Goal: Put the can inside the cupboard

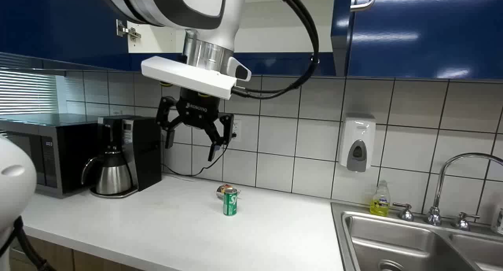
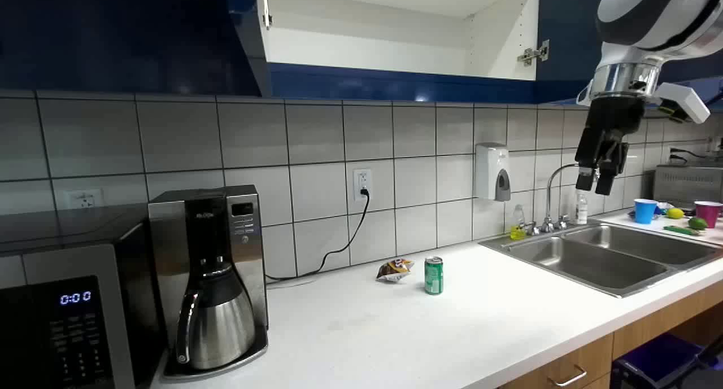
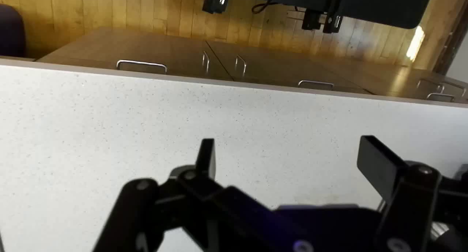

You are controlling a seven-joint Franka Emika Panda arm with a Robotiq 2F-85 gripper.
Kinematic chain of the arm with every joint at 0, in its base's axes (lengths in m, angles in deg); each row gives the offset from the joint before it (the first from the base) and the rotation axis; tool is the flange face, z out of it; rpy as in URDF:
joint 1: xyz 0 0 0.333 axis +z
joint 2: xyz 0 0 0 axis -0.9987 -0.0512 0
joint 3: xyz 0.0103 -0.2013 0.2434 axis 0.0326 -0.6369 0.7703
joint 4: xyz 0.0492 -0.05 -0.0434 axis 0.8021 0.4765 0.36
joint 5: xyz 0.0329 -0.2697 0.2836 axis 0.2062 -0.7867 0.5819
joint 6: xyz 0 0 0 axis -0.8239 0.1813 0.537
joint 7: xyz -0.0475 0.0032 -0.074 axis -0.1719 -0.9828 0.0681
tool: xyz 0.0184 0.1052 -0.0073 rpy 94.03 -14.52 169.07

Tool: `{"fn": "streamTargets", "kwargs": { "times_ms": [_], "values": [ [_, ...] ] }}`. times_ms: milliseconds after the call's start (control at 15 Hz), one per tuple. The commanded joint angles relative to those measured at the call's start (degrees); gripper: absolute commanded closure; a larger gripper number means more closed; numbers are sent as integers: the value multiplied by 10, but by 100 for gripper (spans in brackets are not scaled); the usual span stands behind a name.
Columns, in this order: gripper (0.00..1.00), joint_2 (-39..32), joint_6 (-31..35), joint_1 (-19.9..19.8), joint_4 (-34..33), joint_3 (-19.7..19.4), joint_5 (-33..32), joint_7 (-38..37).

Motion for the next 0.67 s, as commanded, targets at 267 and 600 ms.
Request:
{"fn": "streamTargets", "kwargs": {
  "times_ms": [267, 600],
  "values": [
    [0, -4, 0, -10, -1, 9, 8, 7],
    [0, -11, 5, -9, -2, 8, 8, 7]
  ]
}}
